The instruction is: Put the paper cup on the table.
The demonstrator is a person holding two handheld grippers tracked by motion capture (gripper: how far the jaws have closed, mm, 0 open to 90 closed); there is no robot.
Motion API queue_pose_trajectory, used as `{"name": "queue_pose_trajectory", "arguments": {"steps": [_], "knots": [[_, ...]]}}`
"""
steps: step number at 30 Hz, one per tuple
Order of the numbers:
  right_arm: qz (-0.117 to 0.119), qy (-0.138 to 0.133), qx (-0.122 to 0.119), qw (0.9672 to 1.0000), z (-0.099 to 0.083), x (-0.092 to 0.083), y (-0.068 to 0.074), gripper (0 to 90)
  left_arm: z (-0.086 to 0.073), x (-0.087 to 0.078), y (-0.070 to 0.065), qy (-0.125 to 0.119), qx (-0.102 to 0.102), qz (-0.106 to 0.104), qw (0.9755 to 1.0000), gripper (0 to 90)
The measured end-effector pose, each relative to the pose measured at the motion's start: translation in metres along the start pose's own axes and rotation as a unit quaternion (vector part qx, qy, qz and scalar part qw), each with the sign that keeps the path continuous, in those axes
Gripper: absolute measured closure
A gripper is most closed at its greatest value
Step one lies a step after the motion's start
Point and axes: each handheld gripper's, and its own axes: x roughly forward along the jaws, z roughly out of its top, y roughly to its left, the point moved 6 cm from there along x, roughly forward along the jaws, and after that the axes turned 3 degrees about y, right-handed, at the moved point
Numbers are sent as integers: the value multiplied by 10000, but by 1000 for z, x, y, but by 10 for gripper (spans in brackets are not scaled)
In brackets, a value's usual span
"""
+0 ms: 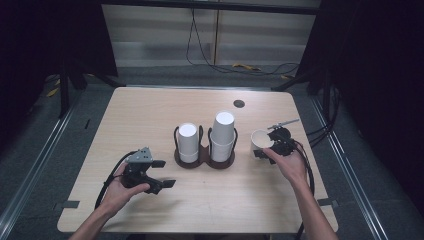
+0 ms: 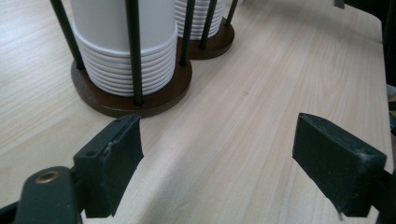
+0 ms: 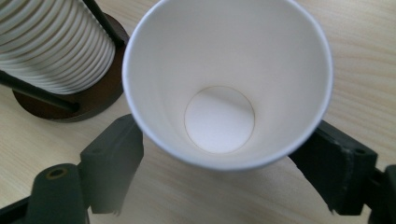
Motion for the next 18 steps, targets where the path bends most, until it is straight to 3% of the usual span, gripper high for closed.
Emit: {"name": "queue_pose_trajectory", "arguments": {"steps": [6, 11, 18], "knots": [[51, -356, 92, 9993, -13, -10, 2, 196, 1, -3, 2, -60, 3, 39, 10000, 159], [150, -675, 311, 9971, -24, -18, 3, 211, 1, -4, 3, -109, 12, 136, 9998, 159], [149, -976, 278, 9947, -39, -25, 13, 205, 1, -6, 6, -114, -76, 227, 9996, 159]]}}
